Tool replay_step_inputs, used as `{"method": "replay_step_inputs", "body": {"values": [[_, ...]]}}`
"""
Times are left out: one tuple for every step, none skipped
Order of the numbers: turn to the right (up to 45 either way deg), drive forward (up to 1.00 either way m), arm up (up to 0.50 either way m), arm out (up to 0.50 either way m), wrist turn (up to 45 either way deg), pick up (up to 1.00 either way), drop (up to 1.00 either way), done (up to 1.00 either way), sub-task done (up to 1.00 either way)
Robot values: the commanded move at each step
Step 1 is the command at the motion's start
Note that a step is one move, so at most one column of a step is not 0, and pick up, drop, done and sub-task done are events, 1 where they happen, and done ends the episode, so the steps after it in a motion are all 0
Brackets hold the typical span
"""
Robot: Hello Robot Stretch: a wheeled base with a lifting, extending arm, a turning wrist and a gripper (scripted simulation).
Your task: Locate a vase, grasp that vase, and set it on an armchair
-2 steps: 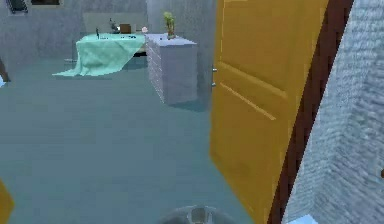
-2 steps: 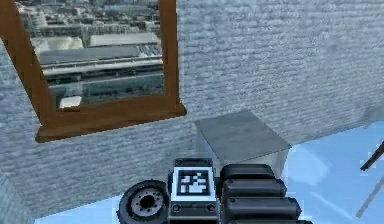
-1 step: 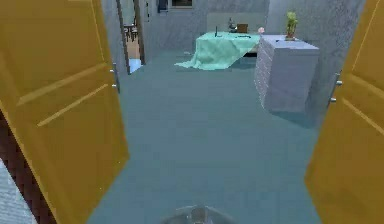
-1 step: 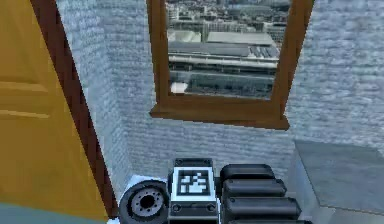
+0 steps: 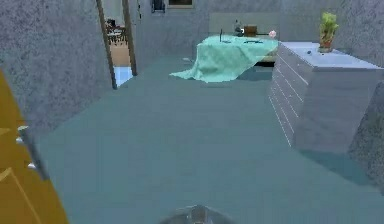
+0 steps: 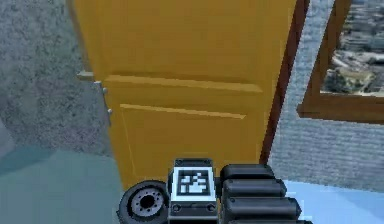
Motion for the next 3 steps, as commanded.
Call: {"method": "replay_step_inputs", "body": {"values": [[-3.0, 0.00, 0.00, 0.00, 0.0, 0.00, 0.00, 0.00, 0.00], [0.0, 0.90, 0.00, 0.00, 0.0, 0.00, 0.00, 0.00, 0.00], [-27.0, 0.00, 0.00, 0.00, 0.0, 0.00, 0.00, 0.00, 0.00]]}}
